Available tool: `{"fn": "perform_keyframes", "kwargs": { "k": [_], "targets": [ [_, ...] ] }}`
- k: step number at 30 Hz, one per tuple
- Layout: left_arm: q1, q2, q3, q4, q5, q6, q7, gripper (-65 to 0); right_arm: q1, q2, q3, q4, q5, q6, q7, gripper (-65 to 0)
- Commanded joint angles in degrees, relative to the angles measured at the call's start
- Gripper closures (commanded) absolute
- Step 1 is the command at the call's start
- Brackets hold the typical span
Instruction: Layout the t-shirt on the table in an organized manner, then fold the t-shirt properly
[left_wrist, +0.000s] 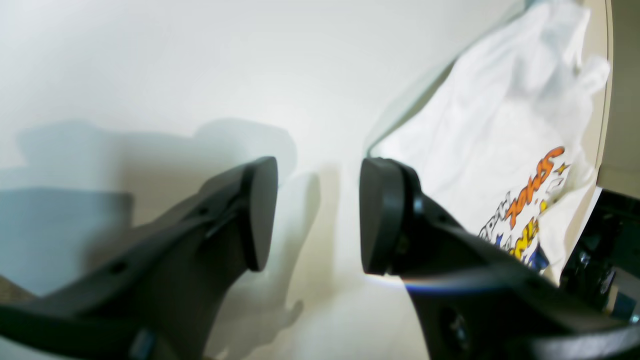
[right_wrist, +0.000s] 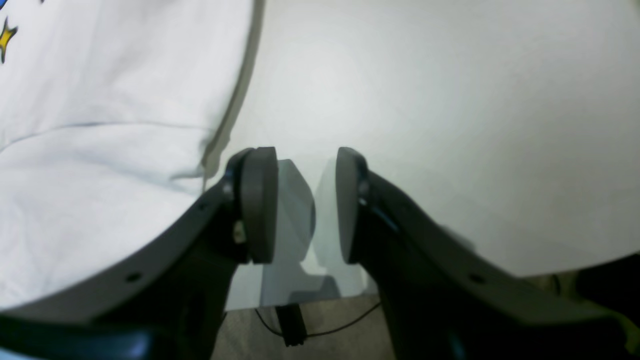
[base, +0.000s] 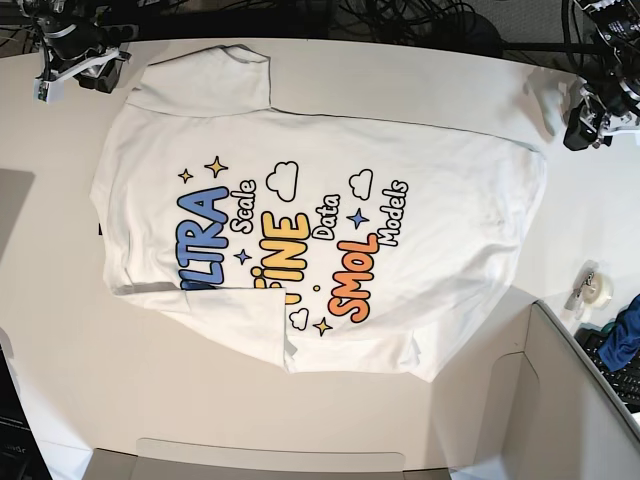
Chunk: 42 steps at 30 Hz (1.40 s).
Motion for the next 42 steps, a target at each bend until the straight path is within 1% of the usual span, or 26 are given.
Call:
{"fn": "perform_keyframes", "kwargs": {
  "k": [1, 4, 8, 10, 14, 16, 18, 22, 29, 31, 33, 40, 42],
  "targets": [
    [1.1, 0.1, -0.6, 1.1, -1.9, -0.2, 1.7, -27.1, -0.6, 0.6, 0.4, 0.8, 0.4, 0.2, 0.5, -20.4],
    [2.0, 2.8, -0.3, 2.5, -4.7, -0.9, 2.6, -27.1, -0.5, 0.5, 0.4, 0.8, 0.4, 0.2, 0.5, -20.4],
    [1.8, 4.8, -0.1, 3.5, -8.2, -0.9, 4.1, -27.0, -0.3, 0.4, 0.4, 0.9, 0.4, 0.2, 0.5, -20.4],
    [1.4, 5.1, -0.1, 4.0, -8.4, -0.7, 4.5, -27.0, -0.3, -0.8, 0.4, 1.0, 0.4, 0.2, 0.5, -20.4],
    [1.0, 5.3, -0.1, 6.7, -8.4, -0.1, 4.5, -26.9, -0.3, -1.4, 0.4, 1.0, 0.4, 0.2, 0.4, -20.4],
    [-0.2, 5.1, 0.0, 7.7, -8.4, 2.6, 5.0, -26.9, -0.4, -1.4, 0.4, 1.0, 0.4, 0.2, 0.4, -20.4],
    [-1.4, 4.8, -0.1, 7.9, -8.4, 5.9, 6.7, -26.9, -0.4, -1.4, 0.4, 0.9, 0.4, 0.2, 0.4, -20.4],
    [-4.4, 4.8, -0.2, 8.0, -8.4, 8.2, 9.1, -26.9, -0.3, -1.4, 0.4, 1.0, 0.3, 0.2, 0.4, -20.4],
    [-5.4, 5.5, -0.2, 7.9, -8.3, 10.1, 9.1, -26.9, -0.4, -1.4, 0.7, 0.9, 0.3, 0.2, 0.4, -20.4],
    [-5.3, 6.8, -0.6, 7.9, -8.3, 10.1, 9.1, -26.9, -0.5, -1.4, 0.8, 0.9, 0.3, 0.2, 0.4, -20.4],
    [-5.2, 7.2, -0.7, 7.9, -8.1, 10.1, 9.1, -26.9, -0.5, -1.4, 0.8, 0.9, 0.3, 0.2, 0.4, -20.4],
    [-4.4, 7.4, -0.7, 7.9, -7.9, 10.2, 9.1, -26.8, -0.4, -1.4, 0.6, 0.9, 0.3, 0.2, 0.4, -20.4],
    [-4.1, 7.4, -0.7, 7.9, -7.9, 11.4, 9.1, -26.8, -0.4, -1.4, 0.6, 0.9, 0.3, 0.2, 0.4, -20.4]
  ]
}}
